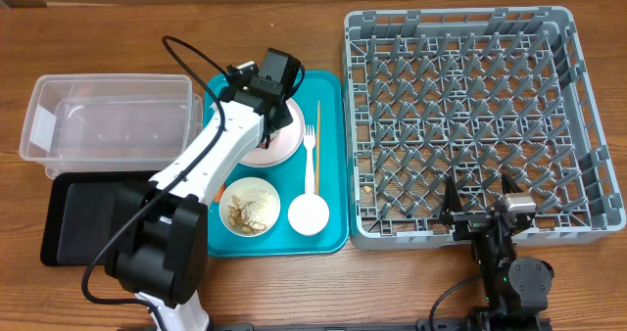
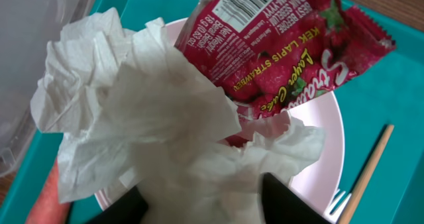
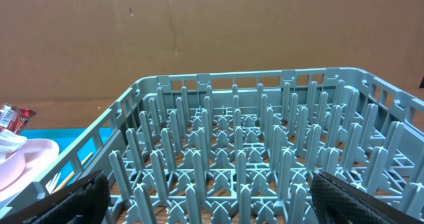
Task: Sort waste into correct bins and load items into the dishwasher
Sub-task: 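Reach the left gripper to the pink plate and grasp the white napkins, then carry the napkins left and release them into the clear plastic bin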
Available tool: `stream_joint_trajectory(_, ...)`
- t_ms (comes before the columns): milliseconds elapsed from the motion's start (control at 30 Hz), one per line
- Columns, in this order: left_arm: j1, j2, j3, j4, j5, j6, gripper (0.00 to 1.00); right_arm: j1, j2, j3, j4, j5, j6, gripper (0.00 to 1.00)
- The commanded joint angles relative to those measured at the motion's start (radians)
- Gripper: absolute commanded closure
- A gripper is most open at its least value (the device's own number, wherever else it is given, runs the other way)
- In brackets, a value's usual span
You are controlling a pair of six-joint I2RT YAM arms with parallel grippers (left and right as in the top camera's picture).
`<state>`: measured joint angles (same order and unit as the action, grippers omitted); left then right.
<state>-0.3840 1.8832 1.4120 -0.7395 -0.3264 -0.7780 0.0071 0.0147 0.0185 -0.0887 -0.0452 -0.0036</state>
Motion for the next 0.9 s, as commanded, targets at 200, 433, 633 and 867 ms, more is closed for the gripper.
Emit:
stream_joint_trajectory(200,0.006,0.004,0.0,0.005,-0.029,0.026,0.91,-0.003,-0.012,-0.011,0.008,-0.001,0.004,0.0)
stream_joint_trajectory(433,0.006,-0.068,0.06,-0.021,-0.044,0.138,0.96,-0.003,-0.011,-0.011,0.008,-0.001,0.004,0.0)
stream_joint_trajectory(633,0.006,-0.202,0.14,-0.096,-0.047,0.159,0.96,-0.003,-0.011,-0.011,0.008,-0.001,0.004,0.0)
stream_joint_trajectory(867,0.051,-0.368,0.164,-0.106,-0.047,0.238,0.96,-0.003,-0.012,-0.011,0.008,-0.001,0.004,0.0)
